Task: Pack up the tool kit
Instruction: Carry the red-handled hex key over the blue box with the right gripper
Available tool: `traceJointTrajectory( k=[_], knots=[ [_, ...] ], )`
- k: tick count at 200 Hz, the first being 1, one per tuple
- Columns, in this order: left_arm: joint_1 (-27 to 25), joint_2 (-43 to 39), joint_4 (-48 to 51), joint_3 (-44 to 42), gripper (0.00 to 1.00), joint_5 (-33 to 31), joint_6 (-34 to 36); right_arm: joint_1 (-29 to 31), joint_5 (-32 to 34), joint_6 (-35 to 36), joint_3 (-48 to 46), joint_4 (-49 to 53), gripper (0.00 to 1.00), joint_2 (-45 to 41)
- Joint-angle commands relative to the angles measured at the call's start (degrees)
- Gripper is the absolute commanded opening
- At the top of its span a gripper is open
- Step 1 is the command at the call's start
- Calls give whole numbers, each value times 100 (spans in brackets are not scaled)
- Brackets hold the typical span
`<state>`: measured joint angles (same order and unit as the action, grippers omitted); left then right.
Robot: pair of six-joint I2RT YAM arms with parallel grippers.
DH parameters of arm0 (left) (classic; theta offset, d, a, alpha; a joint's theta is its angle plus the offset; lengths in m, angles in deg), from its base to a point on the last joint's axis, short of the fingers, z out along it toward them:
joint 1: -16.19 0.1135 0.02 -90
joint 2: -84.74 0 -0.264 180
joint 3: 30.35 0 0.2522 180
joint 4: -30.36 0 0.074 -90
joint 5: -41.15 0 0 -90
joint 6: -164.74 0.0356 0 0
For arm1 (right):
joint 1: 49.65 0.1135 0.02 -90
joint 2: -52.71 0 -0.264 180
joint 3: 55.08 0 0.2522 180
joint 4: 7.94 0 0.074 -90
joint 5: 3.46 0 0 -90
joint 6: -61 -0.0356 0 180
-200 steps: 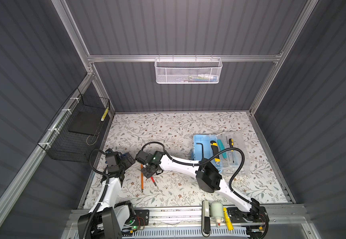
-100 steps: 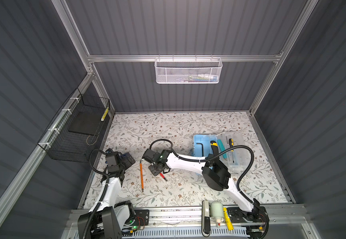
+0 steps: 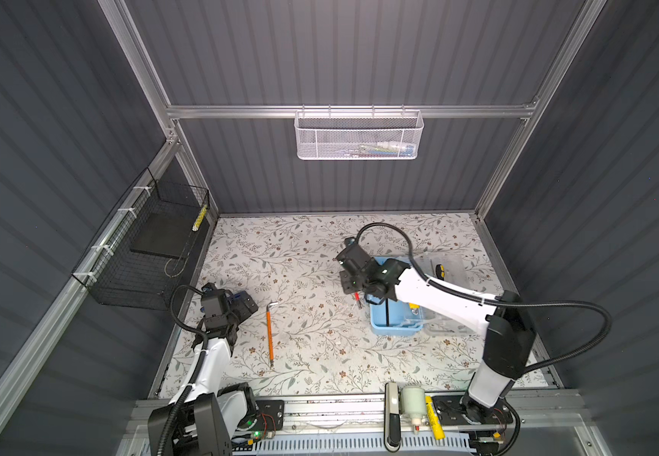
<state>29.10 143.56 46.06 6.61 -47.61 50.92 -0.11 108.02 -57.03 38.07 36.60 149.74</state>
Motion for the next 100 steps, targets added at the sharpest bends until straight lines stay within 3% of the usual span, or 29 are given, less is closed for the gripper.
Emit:
traceJointTrajectory(
  k=[1,42,100],
  knots=[
    [92,-55,-178,44,99,71,-54,-269,464,-302,-542,32,0,-328],
    [90,-56,-193,35,99,114,-36,-723,520,-345,-982,200,0,-463],
    [90,-67,-193,35,100,136,-27,-744,307,-510,-1006,-222,0,286]
  ],
)
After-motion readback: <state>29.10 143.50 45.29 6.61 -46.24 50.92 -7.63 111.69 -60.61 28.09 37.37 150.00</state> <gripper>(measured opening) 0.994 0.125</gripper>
